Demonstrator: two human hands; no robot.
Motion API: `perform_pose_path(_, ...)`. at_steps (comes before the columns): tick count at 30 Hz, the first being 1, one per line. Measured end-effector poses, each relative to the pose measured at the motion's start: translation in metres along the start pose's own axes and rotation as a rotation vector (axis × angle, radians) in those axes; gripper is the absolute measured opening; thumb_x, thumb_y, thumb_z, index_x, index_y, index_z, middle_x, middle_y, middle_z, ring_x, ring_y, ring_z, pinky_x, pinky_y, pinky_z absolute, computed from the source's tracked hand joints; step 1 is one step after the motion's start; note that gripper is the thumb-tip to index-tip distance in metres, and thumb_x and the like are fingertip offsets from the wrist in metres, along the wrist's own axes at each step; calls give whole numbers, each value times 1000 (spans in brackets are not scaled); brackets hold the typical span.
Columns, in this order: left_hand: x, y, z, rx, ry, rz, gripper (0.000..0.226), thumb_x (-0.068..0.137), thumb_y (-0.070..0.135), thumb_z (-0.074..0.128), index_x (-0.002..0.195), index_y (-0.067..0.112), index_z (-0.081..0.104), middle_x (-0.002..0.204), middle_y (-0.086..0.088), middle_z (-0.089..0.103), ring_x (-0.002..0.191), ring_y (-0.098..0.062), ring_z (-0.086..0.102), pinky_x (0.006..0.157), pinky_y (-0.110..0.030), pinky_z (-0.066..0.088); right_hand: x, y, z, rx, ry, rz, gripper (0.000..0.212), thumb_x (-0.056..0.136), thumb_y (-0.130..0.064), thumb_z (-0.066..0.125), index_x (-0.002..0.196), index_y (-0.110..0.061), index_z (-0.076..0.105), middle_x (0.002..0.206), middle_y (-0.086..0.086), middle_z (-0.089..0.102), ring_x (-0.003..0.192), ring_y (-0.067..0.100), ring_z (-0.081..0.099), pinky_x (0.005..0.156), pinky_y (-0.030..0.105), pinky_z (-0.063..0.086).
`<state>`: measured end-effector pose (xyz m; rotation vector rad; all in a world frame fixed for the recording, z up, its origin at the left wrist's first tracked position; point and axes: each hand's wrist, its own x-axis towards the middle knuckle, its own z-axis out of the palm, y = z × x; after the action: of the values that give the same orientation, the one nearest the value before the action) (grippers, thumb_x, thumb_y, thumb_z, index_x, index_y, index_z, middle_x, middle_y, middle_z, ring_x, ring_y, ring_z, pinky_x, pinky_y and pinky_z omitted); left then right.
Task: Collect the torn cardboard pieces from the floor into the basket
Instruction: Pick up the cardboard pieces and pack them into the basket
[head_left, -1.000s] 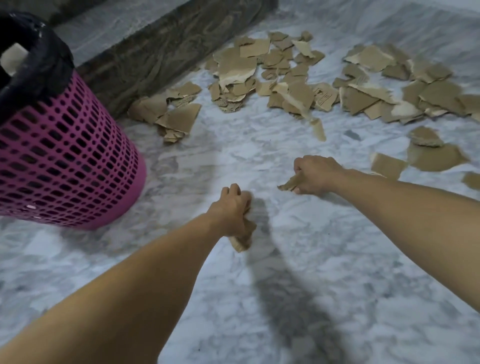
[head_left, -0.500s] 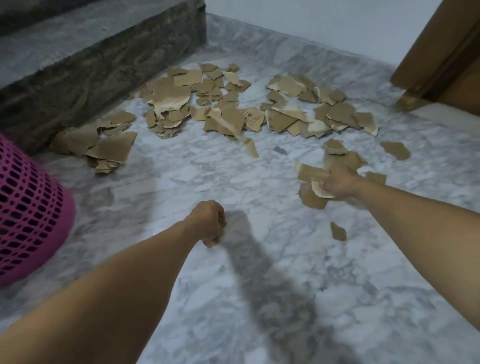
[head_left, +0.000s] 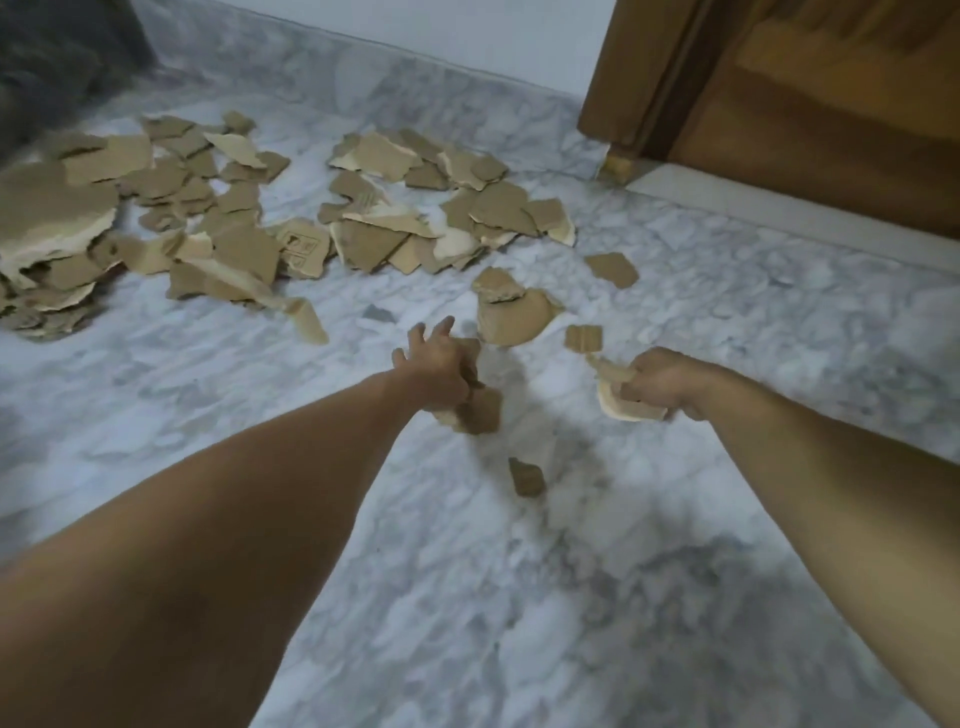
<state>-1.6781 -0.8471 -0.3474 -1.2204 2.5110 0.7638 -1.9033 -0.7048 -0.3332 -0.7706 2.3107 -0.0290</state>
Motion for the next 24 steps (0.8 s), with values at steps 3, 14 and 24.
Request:
perform_pose_path(3,13,5,9,122,-76,20,61,82,33,73,135,26,46,160,2,5,145,-32,6,108,-49,28,3,6,9,-40,81,-53,30,92,-27,65,112,-5,64,114,15,62,105,30,59,83,35,48)
perform_pose_path(14,19,-7,10,48,32,52,68,65,29,85,113,24,37,109,-1,47,97,-22,40,77,-35,42,30,-31,23,206,282,-207,14,86,-7,67,81,-15,56,96,4,58,91,22,56,71,23,37)
perform_pose_path(24,27,-11,5,4,42,18,58,74,27,77,124,24,47,121,-4,48,110,-24,51,87,-38,48,58,-55,24,-18,302,-207,31,92,-21,63,121,-21,56,130,8,47,116,32,51,97,42,45)
